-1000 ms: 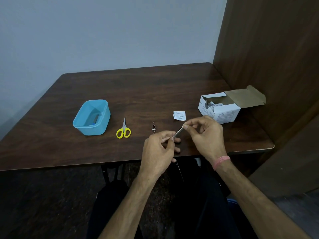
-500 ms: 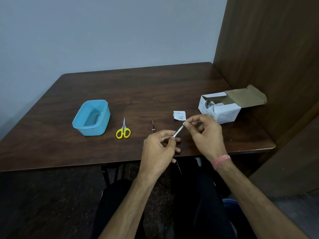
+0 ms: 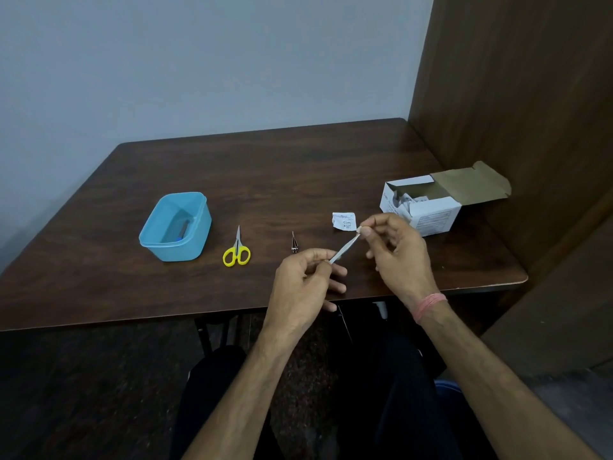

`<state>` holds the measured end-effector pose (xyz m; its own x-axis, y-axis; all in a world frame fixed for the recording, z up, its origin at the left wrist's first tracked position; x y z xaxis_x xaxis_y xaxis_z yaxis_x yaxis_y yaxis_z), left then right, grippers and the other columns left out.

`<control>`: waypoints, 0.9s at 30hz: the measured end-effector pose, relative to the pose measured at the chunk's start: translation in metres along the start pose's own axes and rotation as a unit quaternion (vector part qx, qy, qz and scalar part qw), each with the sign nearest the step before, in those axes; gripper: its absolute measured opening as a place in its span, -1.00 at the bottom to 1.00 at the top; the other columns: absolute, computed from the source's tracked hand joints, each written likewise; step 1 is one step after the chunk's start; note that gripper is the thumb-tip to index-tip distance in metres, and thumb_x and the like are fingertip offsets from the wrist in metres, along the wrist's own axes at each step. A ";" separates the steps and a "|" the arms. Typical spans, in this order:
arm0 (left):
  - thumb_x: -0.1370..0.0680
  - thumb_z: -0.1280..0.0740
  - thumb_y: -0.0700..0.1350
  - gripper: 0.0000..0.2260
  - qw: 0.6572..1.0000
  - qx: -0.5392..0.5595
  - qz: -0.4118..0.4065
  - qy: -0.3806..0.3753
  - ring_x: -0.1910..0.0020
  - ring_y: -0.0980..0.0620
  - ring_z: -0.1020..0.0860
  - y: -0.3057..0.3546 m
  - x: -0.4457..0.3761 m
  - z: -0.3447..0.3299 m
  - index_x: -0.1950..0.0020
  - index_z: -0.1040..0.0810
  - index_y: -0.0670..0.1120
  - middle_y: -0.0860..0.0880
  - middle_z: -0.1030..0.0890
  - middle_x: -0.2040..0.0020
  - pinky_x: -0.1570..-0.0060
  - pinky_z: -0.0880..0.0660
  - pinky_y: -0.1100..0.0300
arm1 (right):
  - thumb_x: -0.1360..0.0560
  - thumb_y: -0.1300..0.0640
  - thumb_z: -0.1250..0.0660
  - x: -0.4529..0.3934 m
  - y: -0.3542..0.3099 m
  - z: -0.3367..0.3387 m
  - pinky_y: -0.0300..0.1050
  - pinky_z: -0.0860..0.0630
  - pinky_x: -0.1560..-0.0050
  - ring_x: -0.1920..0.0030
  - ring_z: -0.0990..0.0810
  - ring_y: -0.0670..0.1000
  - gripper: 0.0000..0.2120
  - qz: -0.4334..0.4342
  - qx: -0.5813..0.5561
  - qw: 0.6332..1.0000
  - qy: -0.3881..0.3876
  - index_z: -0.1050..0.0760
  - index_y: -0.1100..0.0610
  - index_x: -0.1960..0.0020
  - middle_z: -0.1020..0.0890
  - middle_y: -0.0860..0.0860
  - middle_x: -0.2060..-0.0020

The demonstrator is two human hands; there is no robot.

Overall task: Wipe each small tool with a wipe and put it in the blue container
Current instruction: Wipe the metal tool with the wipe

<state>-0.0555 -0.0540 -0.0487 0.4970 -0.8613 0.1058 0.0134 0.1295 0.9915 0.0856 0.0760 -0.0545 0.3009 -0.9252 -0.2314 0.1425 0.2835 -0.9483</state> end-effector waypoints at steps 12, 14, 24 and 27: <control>-0.74 -0.41 -0.12 -0.87 0.998 -0.020 -0.030 0.048 0.17 0.03 -0.80 -0.003 0.000 -0.003 -0.26 -0.73 -0.02 0.05 -0.80 0.04 0.43 -0.64 0.15 | -0.60 0.19 -0.56 0.002 -0.001 0.001 -0.20 -0.64 0.32 0.16 -0.79 -0.01 -0.85 -0.024 -0.042 0.998 -0.034 -0.76 0.00 -0.14 -0.80 -0.04 0.05; -0.74 -0.43 -0.09 -0.88 0.998 -0.022 -0.034 0.058 0.18 0.03 -0.80 -0.004 -0.001 -0.004 -0.23 -0.75 -0.01 0.05 -0.81 0.06 0.44 -0.65 0.14 | -0.59 0.17 -0.58 0.003 -0.001 0.002 -0.19 -0.64 0.31 0.14 -0.81 0.01 -0.85 -0.030 -0.056 0.997 -0.033 -0.76 0.00 -0.13 -0.81 -0.04 0.05; -0.72 -0.46 -0.08 -0.90 0.995 -0.045 -0.053 0.072 0.20 0.06 -0.80 -0.007 0.000 -0.005 -0.19 -0.78 0.01 0.07 -0.81 0.08 0.42 -0.66 0.13 | -0.61 0.19 -0.54 -0.003 0.004 0.007 -0.24 -0.58 0.31 0.14 -0.79 0.01 -0.84 -0.034 -0.097 0.991 -0.089 -0.72 0.10 -0.18 -0.82 0.03 -0.01; -0.72 -0.47 -0.07 -0.90 0.994 -0.058 -0.056 0.074 0.21 0.08 -0.79 -0.007 -0.001 -0.006 -0.11 -0.78 0.08 0.10 -0.81 0.10 0.42 -0.66 0.14 | -0.65 0.22 -0.49 -0.004 0.005 0.009 -0.27 -0.55 0.29 0.17 -0.72 -0.04 -0.87 -0.034 -0.105 0.986 -0.127 -0.70 0.11 -0.19 -0.81 0.07 0.00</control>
<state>-0.0510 -0.0513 -0.0557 0.6087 -0.7930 -0.0255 0.1709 0.0996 0.9802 0.0934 0.0831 -0.0563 0.5277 -0.8395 -0.1294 -0.0200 0.1400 -0.9899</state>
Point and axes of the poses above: each hand's wrist, its own x-axis away from the middle knuckle, its own z-axis out of the back of the hand, y = z × x, the point moved 2 cm from there along -x, towards the middle knuckle
